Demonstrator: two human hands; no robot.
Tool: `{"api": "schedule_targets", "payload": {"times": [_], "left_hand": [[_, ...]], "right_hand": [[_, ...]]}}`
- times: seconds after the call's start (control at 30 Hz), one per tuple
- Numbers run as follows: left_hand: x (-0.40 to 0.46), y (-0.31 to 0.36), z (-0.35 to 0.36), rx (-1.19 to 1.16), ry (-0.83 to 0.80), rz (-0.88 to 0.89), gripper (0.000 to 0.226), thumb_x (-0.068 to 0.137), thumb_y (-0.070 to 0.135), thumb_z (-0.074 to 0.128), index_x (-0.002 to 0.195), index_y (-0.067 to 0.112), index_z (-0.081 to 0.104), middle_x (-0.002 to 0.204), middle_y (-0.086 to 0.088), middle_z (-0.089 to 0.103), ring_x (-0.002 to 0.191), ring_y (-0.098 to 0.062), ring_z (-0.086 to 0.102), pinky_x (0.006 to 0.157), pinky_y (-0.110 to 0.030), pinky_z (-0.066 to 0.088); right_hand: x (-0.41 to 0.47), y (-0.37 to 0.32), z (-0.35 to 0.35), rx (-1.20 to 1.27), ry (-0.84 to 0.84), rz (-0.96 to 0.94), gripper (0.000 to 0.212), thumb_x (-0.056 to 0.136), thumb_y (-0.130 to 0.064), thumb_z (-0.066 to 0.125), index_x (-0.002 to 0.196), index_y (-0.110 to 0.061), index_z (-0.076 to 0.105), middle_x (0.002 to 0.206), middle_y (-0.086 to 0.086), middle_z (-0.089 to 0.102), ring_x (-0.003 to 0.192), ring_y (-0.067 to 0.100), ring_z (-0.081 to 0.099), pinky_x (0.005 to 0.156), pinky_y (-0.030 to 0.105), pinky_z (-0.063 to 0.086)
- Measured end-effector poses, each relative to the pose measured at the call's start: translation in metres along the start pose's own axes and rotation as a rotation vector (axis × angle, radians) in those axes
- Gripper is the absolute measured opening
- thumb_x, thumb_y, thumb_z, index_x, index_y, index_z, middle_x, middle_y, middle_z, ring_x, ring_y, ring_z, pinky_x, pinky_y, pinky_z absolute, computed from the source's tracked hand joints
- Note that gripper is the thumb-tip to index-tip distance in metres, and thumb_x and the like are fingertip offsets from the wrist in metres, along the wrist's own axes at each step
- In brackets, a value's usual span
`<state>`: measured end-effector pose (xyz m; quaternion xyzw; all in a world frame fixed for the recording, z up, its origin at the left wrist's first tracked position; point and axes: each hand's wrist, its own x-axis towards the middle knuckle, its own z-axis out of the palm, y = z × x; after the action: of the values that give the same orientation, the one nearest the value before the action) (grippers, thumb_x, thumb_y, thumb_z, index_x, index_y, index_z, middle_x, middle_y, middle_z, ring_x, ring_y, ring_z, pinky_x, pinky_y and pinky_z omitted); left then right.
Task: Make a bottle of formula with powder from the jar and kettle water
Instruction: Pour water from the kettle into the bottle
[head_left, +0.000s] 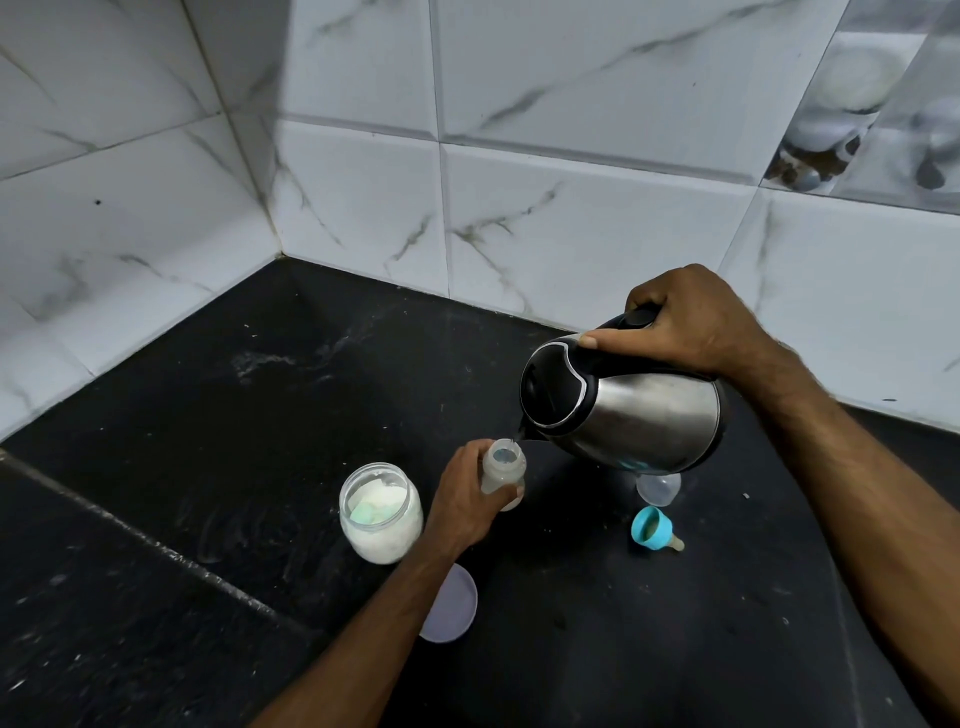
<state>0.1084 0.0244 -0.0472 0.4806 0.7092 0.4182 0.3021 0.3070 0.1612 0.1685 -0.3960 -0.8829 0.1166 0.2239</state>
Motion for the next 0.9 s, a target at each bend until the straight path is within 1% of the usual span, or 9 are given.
{"api": "schedule_targets", "payload": {"times": [0.17, 0.27, 0.4, 0.5, 0.6, 0.67, 0.73, 0.83, 0.9], "left_hand": [[0.001, 0.001, 0.000, -0.008, -0.005, 0.006, 0.057, 0.074, 0.023, 0.082, 0.124, 0.023, 0.053, 0.122, 0.004, 0.057, 0.111, -0.010, 0.056, 0.100, -0.035, 0.048], [0.000, 0.000, 0.000, -0.006, 0.005, 0.019, 0.057, 0.073, 0.024, 0.082, 0.121, 0.026, 0.053, 0.120, 0.005, 0.056, 0.110, -0.009, 0.056, 0.099, -0.035, 0.049], [0.000, -0.001, 0.001, -0.002, 0.003, 0.011, 0.057, 0.074, 0.023, 0.082, 0.122, 0.025, 0.052, 0.121, 0.004, 0.057, 0.111, -0.010, 0.056, 0.099, -0.036, 0.048], [0.000, 0.000, 0.001, -0.007, -0.003, 0.007, 0.057, 0.075, 0.022, 0.082, 0.123, 0.023, 0.052, 0.122, 0.003, 0.057, 0.111, -0.011, 0.056, 0.100, -0.034, 0.048], [-0.001, 0.000, 0.001, -0.016, 0.009, 0.013, 0.055, 0.075, 0.023, 0.082, 0.122, 0.024, 0.052, 0.120, 0.005, 0.057, 0.109, -0.009, 0.055, 0.096, -0.028, 0.047], [-0.001, 0.000, 0.000, -0.017, 0.006, 0.016, 0.054, 0.076, 0.023, 0.081, 0.121, 0.024, 0.052, 0.119, 0.008, 0.056, 0.107, -0.006, 0.054, 0.092, -0.021, 0.045], [-0.001, -0.001, 0.001, -0.015, 0.003, 0.010, 0.053, 0.076, 0.022, 0.080, 0.120, 0.025, 0.052, 0.117, 0.010, 0.055, 0.105, -0.003, 0.053, 0.088, -0.015, 0.041], [-0.001, -0.002, 0.001, -0.020, 0.007, 0.008, 0.054, 0.076, 0.023, 0.081, 0.121, 0.026, 0.052, 0.119, 0.008, 0.056, 0.108, -0.006, 0.055, 0.093, -0.022, 0.044], [-0.002, -0.002, 0.001, -0.014, 0.006, 0.008, 0.054, 0.076, 0.023, 0.081, 0.122, 0.025, 0.052, 0.120, 0.007, 0.057, 0.110, -0.008, 0.055, 0.097, -0.027, 0.046]], "right_hand": [[0.000, 0.000, -0.001, 0.002, 0.006, -0.003, 0.067, 0.059, -0.080, 0.070, 0.050, -0.015, 0.056, 0.044, -0.001, 0.046, 0.048, 0.016, 0.042, 0.052, 0.030, 0.033], [0.001, 0.001, 0.000, -0.005, 0.003, -0.001, 0.070, 0.059, -0.082, 0.068, 0.051, -0.013, 0.057, 0.045, 0.003, 0.047, 0.049, 0.017, 0.042, 0.052, 0.031, 0.034], [0.001, 0.004, 0.002, -0.039, 0.012, -0.014, 0.082, 0.057, -0.089, 0.063, 0.054, -0.007, 0.056, 0.051, 0.013, 0.049, 0.055, 0.030, 0.047, 0.052, 0.041, 0.041], [0.000, 0.005, 0.004, -0.034, 0.014, -0.018, 0.081, 0.058, -0.088, 0.063, 0.053, -0.008, 0.055, 0.050, 0.013, 0.049, 0.056, 0.032, 0.048, 0.053, 0.043, 0.043], [-0.001, 0.009, 0.009, -0.001, 0.011, -0.003, 0.085, 0.057, -0.090, 0.059, 0.053, -0.006, 0.052, 0.050, 0.013, 0.044, 0.052, 0.028, 0.039, 0.050, 0.040, 0.036], [-0.002, 0.014, 0.011, 0.056, 0.036, 0.024, 0.086, 0.057, -0.088, 0.061, 0.052, -0.003, 0.046, 0.047, 0.009, 0.033, 0.049, 0.019, 0.030, 0.051, 0.033, 0.029], [-0.002, 0.020, 0.012, 0.131, 0.070, 0.065, 0.085, 0.058, -0.084, 0.065, 0.052, -0.002, 0.043, 0.049, 0.008, 0.028, 0.050, 0.016, 0.027, 0.052, 0.032, 0.026], [0.000, 0.028, 0.012, 0.254, 0.096, 0.097, 0.091, 0.059, -0.084, 0.066, 0.058, 0.006, 0.052, 0.057, 0.028, 0.040, 0.053, 0.020, 0.033, 0.056, 0.032, 0.028], [0.001, 0.030, 0.011, 0.310, 0.126, 0.108, 0.090, 0.064, -0.077, 0.070, 0.060, 0.010, 0.049, 0.055, 0.026, 0.035, 0.054, 0.022, 0.030, 0.056, 0.034, 0.026]]}}
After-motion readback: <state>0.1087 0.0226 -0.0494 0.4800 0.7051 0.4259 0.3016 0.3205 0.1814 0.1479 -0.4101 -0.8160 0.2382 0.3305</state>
